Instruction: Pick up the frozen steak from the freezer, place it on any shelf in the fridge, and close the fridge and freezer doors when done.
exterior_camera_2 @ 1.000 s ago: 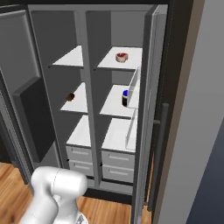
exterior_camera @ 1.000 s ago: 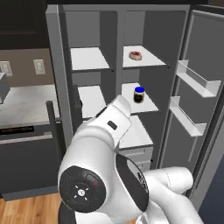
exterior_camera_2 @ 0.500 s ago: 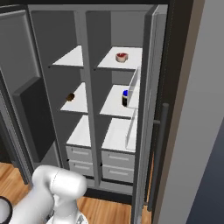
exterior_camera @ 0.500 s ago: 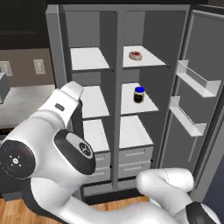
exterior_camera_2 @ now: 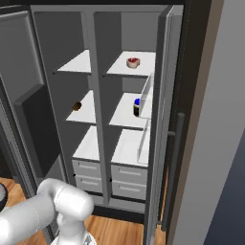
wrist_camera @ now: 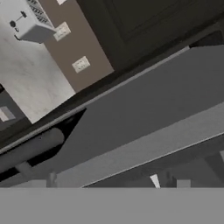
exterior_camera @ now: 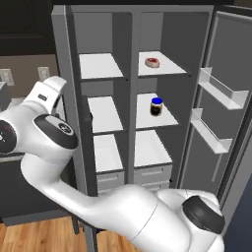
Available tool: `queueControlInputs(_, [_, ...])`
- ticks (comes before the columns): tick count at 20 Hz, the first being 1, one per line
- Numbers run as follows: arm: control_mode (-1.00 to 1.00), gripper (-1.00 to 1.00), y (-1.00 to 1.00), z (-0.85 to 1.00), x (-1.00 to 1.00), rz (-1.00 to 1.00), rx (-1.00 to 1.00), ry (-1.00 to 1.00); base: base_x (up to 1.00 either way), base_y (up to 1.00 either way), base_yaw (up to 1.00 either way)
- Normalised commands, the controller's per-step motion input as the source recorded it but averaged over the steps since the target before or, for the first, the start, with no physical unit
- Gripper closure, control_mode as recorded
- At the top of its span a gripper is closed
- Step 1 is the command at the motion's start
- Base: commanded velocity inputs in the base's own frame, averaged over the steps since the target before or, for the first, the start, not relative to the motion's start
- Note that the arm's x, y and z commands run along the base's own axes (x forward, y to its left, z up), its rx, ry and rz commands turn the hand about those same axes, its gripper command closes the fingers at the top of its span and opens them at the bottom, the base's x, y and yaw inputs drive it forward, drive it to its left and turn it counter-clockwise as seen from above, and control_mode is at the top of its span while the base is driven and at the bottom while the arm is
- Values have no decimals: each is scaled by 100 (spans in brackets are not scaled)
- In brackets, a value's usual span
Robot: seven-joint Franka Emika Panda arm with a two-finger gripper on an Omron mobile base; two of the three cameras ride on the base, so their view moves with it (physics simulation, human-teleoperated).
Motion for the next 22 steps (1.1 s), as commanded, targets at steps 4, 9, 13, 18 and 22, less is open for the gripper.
queueControlInputs(4, [-100, -100, 52, -6, 78, 0, -7, 8, 0, 0, 0])
queueControlInputs(9, [-100, -100, 38, -1, 67, 0, -7, 8, 0, 0, 0])
queueControlInputs(13, [-100, -100, 24, -1, 61, 0, -7, 6, 0, 0, 0])
queueControlInputs(18, [-100, -100, 3, -12, 53, 0, -6, 8, 0, 0, 0])
queueControlInputs(22, [-100, -100, -11, -15, 46, 0, -2, 11, 0, 0, 0])
